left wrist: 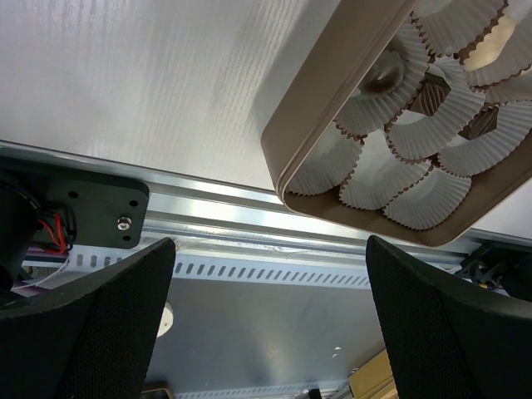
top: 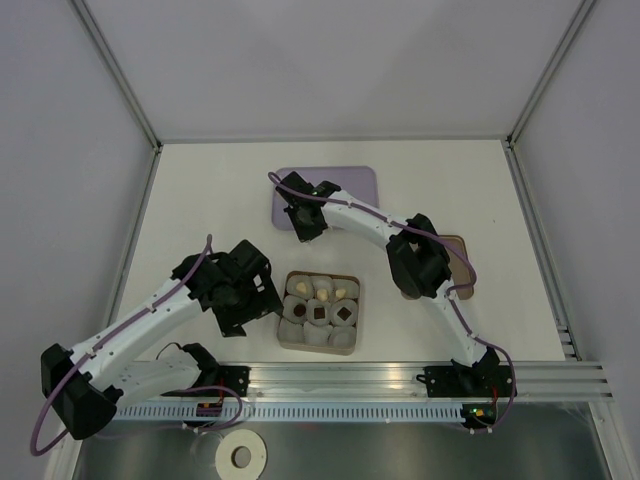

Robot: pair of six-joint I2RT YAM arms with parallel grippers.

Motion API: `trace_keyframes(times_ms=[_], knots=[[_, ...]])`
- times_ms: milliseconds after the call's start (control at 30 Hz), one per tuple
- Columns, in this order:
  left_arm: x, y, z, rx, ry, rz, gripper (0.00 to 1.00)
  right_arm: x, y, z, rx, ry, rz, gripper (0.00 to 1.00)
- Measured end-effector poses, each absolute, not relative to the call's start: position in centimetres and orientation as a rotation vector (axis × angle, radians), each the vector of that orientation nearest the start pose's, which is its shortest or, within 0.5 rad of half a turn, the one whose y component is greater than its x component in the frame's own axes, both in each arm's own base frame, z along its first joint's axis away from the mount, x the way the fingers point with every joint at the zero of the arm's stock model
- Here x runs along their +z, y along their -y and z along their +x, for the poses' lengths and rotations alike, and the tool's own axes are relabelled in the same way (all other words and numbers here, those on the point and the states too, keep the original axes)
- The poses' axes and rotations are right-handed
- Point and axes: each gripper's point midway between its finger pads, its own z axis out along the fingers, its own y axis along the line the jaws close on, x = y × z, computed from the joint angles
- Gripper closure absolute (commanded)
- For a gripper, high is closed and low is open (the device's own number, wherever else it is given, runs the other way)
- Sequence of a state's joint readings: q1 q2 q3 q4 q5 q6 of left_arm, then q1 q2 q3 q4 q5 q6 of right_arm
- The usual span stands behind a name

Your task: Pack the chocolate

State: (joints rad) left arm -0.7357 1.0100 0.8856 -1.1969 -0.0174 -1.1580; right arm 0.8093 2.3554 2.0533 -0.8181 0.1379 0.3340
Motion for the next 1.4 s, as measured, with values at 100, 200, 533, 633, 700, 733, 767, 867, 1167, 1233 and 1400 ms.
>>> trace_keyframes(times_ms=[100,200,533,633,700,733,767,867,1167,1233,1400], knots=[[11.9,14.5,10.7,-0.299,-2.899,-0.624,0.0,4.5,-37.6,37.7,0.162,-2.61,-0.579,0.99],[12.2,14.8,10.7,-0.336,-2.893,-0.621,0.0,5.8,-37.2,37.9,0.146,-2.593,-0.559,1.0],[13.4,14.6,10.2,-0.377,-2.88,-0.639,0.0,24.7,-26.6,38.4,0.229,-2.334,0.079,1.0],[14.4,14.7,10.4,-0.361,-2.883,-0.64,0.0,27.8,-19.1,39.7,0.174,-2.241,0.42,0.99],[15.1,14.9,10.8,-0.354,-2.877,-0.639,0.0,27.3,-14.0,41.0,0.097,-2.202,0.627,0.96],[15.3,14.9,11.0,-0.346,-2.874,-0.639,0.0,26.1,-11.9,41.8,0.045,-2.197,0.708,0.96],[15.4,14.9,11.1,-0.338,-2.873,-0.641,0.0,24.6,-10.3,42.6,-0.002,-2.206,0.768,0.97],[15.3,14.8,11.2,-0.306,-2.879,-0.643,0.0,18.9,-8.1,45.4,-0.127,-2.272,0.858,0.97],[15.4,14.0,11.9,-0.238,-2.849,-0.647,0.0,5.7,-9.1,52.3,-0.244,-2.398,0.968,0.7],[15.7,13.9,12.2,-0.233,-2.829,-0.646,0.0,5.6,-9.6,52.3,-0.211,-2.408,0.986,0.54],[15.8,13.7,12.7,-0.216,-2.803,-0.646,0.0,6.8,-10.6,52.0,-0.088,-2.429,0.867,0.25]])
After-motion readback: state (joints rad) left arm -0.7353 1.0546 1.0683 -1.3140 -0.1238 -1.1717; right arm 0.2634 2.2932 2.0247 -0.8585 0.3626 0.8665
